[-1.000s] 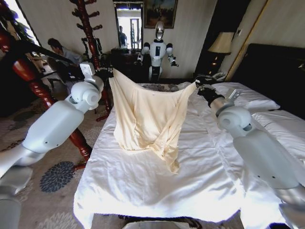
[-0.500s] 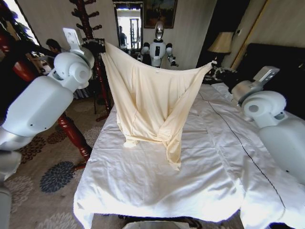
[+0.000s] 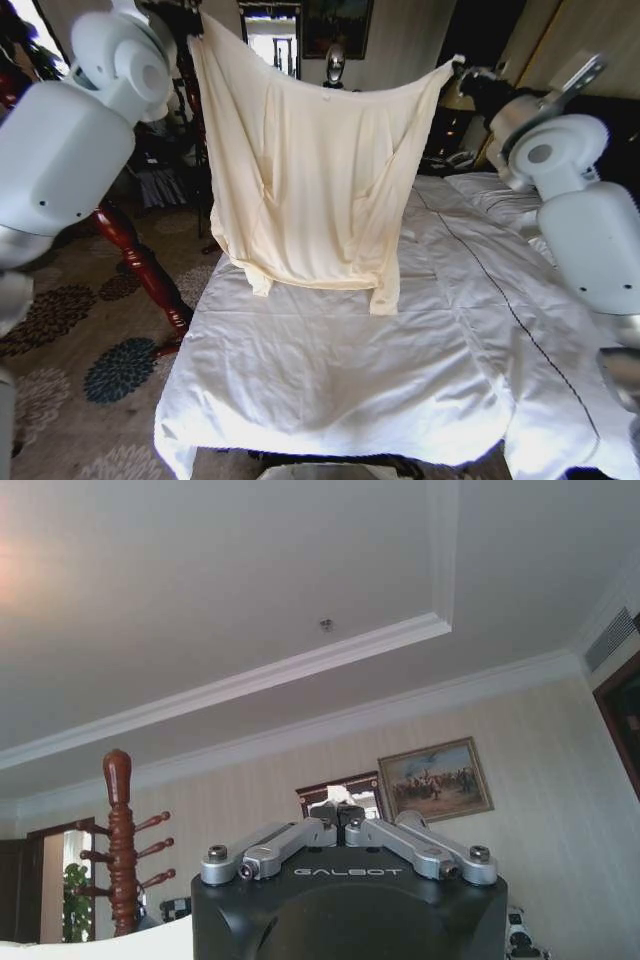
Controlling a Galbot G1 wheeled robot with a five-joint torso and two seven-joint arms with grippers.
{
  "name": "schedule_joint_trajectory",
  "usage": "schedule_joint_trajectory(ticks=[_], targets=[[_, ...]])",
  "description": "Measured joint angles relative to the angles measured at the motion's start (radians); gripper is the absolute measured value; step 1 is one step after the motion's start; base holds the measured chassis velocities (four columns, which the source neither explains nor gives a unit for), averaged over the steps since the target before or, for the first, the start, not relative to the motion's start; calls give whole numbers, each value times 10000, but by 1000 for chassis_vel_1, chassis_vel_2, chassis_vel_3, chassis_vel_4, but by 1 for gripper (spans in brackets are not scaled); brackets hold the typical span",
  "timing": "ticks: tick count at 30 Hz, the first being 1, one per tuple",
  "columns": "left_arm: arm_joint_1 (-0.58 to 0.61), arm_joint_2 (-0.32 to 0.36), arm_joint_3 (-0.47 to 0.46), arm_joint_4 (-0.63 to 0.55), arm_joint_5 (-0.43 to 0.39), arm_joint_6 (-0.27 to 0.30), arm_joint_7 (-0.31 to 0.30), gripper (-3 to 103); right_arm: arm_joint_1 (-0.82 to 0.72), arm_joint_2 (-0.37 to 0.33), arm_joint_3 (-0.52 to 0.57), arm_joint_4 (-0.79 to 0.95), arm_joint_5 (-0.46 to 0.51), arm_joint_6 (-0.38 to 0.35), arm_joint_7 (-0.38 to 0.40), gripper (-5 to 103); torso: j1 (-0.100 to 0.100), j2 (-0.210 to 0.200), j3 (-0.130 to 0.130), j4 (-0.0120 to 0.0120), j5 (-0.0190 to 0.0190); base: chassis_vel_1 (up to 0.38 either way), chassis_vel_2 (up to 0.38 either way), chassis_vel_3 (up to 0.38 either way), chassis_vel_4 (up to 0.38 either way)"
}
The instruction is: Pick up the clothes from the bed and hang them on the clothes hanger.
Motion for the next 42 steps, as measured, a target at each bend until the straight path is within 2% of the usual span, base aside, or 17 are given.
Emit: schedule_joint_trajectory(ticks=[5, 7, 8, 11, 12, 16, 18, 21, 23, 26, 28, 31, 33, 36, 38, 39, 42], targets=[[-90, 415, 80, -663, -240, 281, -128, 2, 13, -251, 134, 399, 412, -38, 110, 0, 2, 0, 0, 3, 4, 0, 0, 0, 0], [90, 651, -17, -1091, -346, 421, -271, 2, -313, -559, 358, 816, 496, -44, 122, 0, 2, 0, 0, -2, 0, 0, 0, 0, 0], [437, 984, -247, -1729, -509, 615, -521, 2, -1057, -1042, 742, 1518, 585, -54, 166, 0, -1, 1, -1, -11, -2, 0, 0, 0, 0], [994, 1565, -534, -2819, -549, 761, -751, 2, -2149, -1709, 1363, 2595, 796, -80, 323, 0, -3, 2, -3, -9, 11, 0, 0, 0, 0], [994, 1565, -534, -2819, -549, 761, -751, 2, -2149, -1709, 1363, 2595, 796, -80, 323, 0, -3, 2, -3, -9, 11, 0, 0, 0, 0], [1822, 2683, -1113, -4625, -436, 848, -877, 2, -2964, -2507, 2241, 4007, 1489, -141, 681, 0, -1, 1, -2, 1, -4, 0, 0, 0, 0], [1861, 2747, -1170, -4714, -453, 860, -897, 2, -2975, -2533, 2269, 4062, 1527, -145, 699, 0, -1, 1, -3, 1, -4, 0, 0, 0, 0], [2097, 3472, -1818, -5614, -906, 1081, -1079, 2, -3187, -2868, 2780, 4922, 2097, -280, 945, 0, -4, 3, -4, 0, 0, 0, 0, 0, 0], [2121, 3622, -1957, -5770, -1041, 1138, -1128, 2, -3282, -2952, 2945, 5080, 2212, -315, 972, 0, -4, 3, -4, 2, -1, 0, 0, 0, 0], [2677, 4286, -2788, -6303, -1481, 1370, -1255, 2, -4486, -3389, 4254, 5743, 2591, -441, 989, 0, -4, 2, -5, -5, 1, 0, 0, 0, 0], [2895, 4398, -2995, -6373, -1497, 1391, -1261, 2, -4753, -3448, 4450, 5813, 2608, -463, 989, 0, -4, 4, -4, -7, 3, 0, 0, 0, 0], [4741, 5045, -4270, -6747, -1378, 1421, -1251, 2, -6652, -3726, 5724, 6167, 2459, -560, 962, 0, -5, 2, -2, 0, 0, 0, 0, 0, 0], [6115, 5176, -4858, -6992, -1011, 1383, -1332, 2, -7912, -3757, 6482, 6323, 2171, -570, 926, 0, -3, 3, -2, 3, -3, 0, 0, 0, 0], [6968, 5091, -5042, -7217, -683, 1373, -1450, 2, -8745, -3586, 6665, 6447, 1696, -569, 849, 0, -3, 3, -3, -5, -6, 0, 0, 0, 0], [7960, 4730, -5130, -7459, -244, 1366, -1684, 2, -9578, -3044, 6297, 6515, 768, -518, 773, 0, -2, 2, -1, -7, 9, 0, 0, 0, 0], [7960, 4730, -5130, -7459, -244, 1366, -1684, 2, -9578, -3044, 6297, 6515, 768, -518, 773, 0, -2, 2, -1, -7, 9, 0, 0, 0, 0], [8845, 4164, -5107, -7351, 490, 1363, -1851, 2, -10120, -2329, 5607, 6434, -94, -474, 736, 0, 1, 0, 1, -3, 6, 0, 0, 0, 0]])
